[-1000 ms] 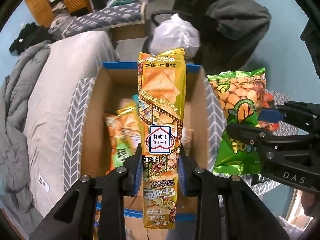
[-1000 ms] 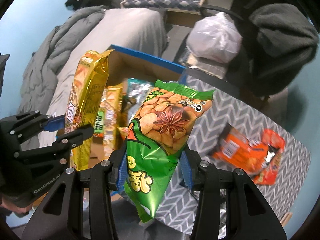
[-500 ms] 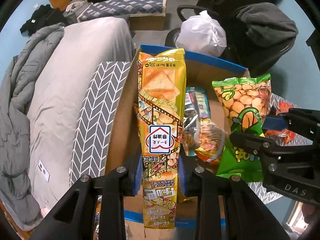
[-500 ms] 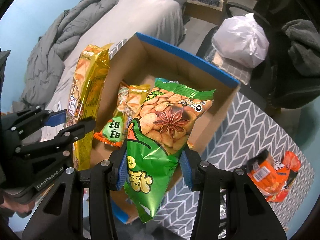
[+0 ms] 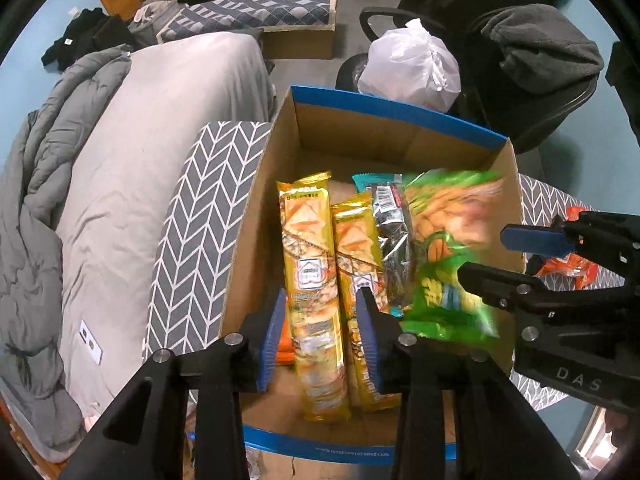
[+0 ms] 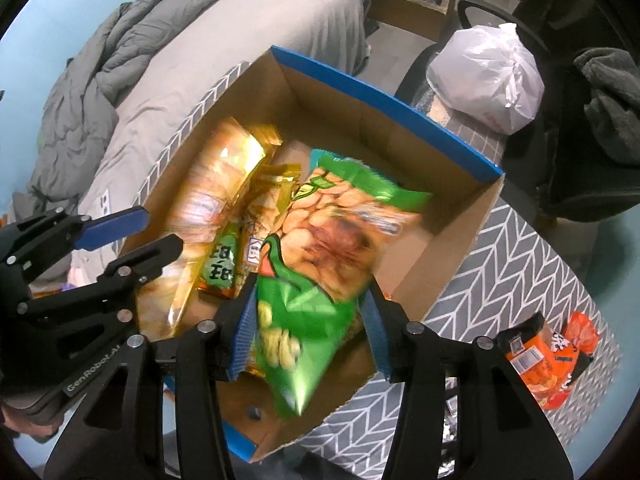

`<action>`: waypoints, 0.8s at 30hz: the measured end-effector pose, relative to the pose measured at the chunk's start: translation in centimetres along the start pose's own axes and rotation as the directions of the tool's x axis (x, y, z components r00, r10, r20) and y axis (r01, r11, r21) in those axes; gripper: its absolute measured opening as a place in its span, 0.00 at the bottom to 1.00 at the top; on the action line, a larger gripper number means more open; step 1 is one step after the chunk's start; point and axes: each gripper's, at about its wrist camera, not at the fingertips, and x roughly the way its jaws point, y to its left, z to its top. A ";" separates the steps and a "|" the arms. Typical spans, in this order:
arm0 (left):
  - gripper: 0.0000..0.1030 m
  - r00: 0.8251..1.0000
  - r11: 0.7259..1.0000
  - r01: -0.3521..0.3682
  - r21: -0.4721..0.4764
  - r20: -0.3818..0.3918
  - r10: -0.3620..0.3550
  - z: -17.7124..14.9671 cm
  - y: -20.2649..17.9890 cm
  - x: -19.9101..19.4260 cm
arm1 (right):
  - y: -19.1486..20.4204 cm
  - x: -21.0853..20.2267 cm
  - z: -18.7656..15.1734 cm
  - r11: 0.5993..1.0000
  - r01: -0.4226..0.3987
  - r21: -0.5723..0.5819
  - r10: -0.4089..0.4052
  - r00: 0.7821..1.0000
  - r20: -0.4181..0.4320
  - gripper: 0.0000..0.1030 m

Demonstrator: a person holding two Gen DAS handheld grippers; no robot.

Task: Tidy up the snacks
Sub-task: 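Move both tools back over the black packets on the table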

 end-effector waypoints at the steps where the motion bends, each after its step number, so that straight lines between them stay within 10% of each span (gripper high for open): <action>1: 0.46 1.000 1.000 -0.004 0.001 -0.002 0.004 0.0 0.0 0.0 | -0.1 -0.2 0.0 1.000 0.002 0.002 -0.002 1.000 0.003 0.49; 4: 0.53 1.000 1.000 -0.023 -0.002 0.006 0.023 0.0 -0.1 -0.4 | -0.4 -0.8 0.0 1.000 0.013 0.017 -0.013 1.000 0.020 0.64; 24: 0.63 0.999 0.999 0.009 -0.035 0.050 -0.008 -0.6 -1.7 -4.1 | -2.8 -4.9 -1.7 0.993 0.090 0.078 -0.097 0.991 0.094 0.66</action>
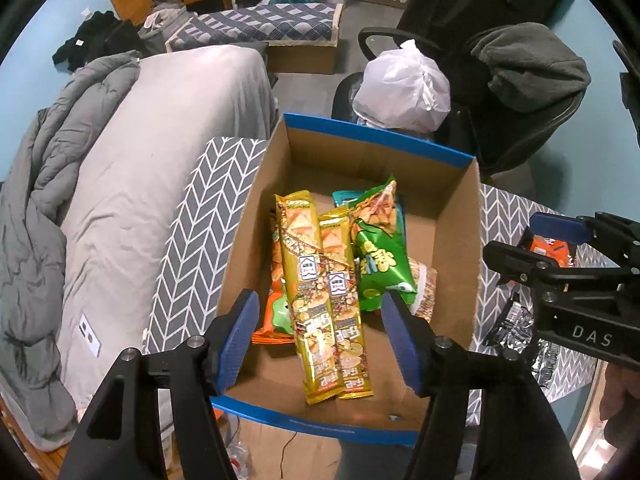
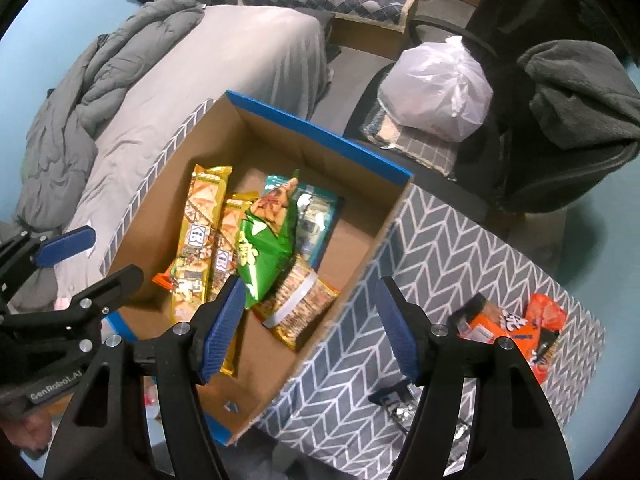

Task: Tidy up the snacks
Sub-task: 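Move both tools back over the black packets on the table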

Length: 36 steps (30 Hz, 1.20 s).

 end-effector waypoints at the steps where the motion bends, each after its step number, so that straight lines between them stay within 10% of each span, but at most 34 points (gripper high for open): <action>1: 0.63 1.000 1.000 0.000 0.005 0.002 0.000 0.0 -0.2 -0.1 | -0.2 -0.2 -0.2 1.000 0.004 0.002 -0.004 1.000 0.003 0.66; 36: 0.69 0.995 0.936 0.098 0.339 -0.029 -0.094 -0.9 -14.9 -0.3 | -13.5 -5.1 -11.0 0.939 0.077 0.334 -0.078 0.997 -0.009 0.68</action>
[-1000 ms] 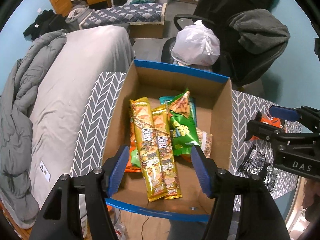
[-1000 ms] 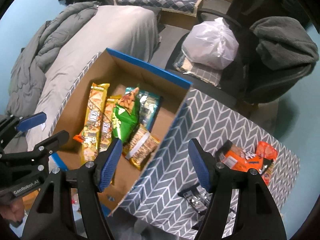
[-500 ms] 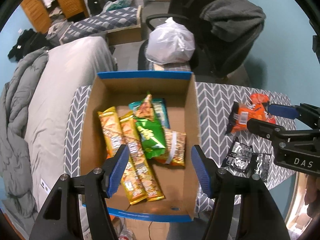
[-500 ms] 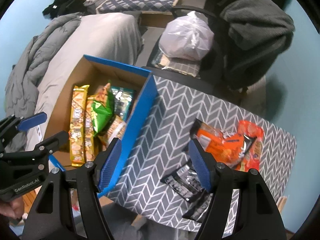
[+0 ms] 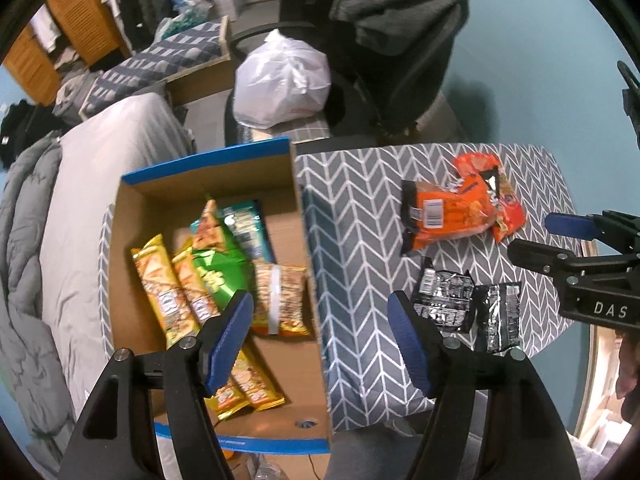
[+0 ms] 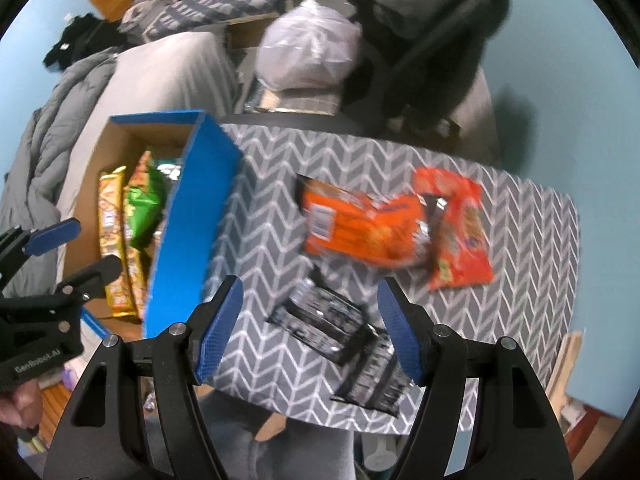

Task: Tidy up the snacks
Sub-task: 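Move both tools back over the black packets on the table, then grasp a black packet with the right gripper while the left grasps the orange bag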

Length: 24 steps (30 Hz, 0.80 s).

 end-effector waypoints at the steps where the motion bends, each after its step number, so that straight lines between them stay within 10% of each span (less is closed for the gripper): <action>1: 0.69 1.000 1.000 0.001 0.010 -0.001 -0.001 0.0 -0.4 0.1 | -0.8 0.1 -0.3 1.000 0.004 0.018 -0.004 1.000 -0.004 0.68; 24: 0.69 0.999 0.954 -0.012 0.298 -0.045 0.027 -1.5 -9.2 6.2 | -9.0 8.2 -9.2 0.959 0.009 0.285 0.043 0.983 -0.176 0.76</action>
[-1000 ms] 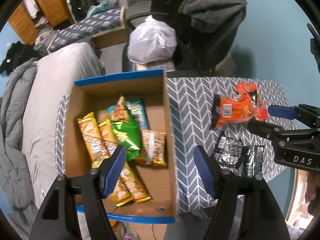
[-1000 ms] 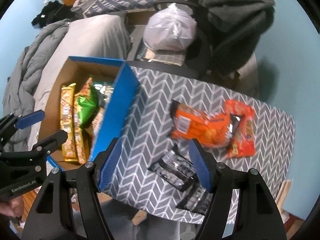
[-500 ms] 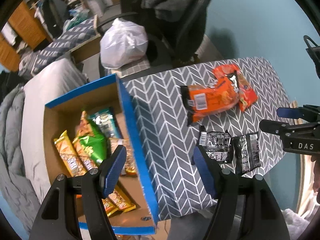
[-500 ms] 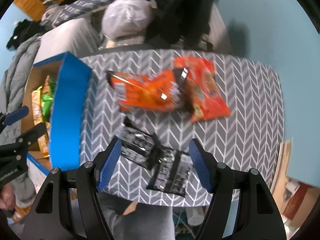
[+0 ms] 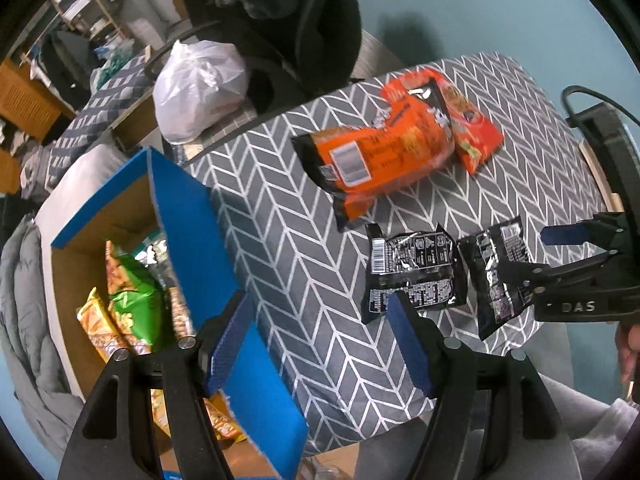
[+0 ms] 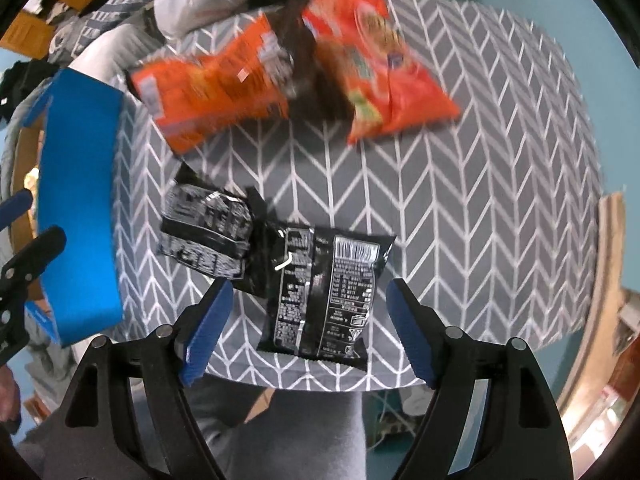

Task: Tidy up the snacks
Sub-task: 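Grasp a black packet with the right gripper while the left grasps the orange bag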

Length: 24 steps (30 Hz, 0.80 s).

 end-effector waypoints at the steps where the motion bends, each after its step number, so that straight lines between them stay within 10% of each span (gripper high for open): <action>1: 0.69 1.000 1.000 -0.001 0.004 -0.002 0.001 -0.1 -0.1 0.3 | -0.1 0.7 -0.2 1.000 0.001 0.009 -0.001 1.000 -0.009 0.76; 24: 0.76 1.000 0.994 0.003 0.108 0.009 -0.004 2.0 -2.1 1.8 | 1.3 7.1 -0.7 0.998 0.060 -0.027 -0.061 0.998 -0.019 0.67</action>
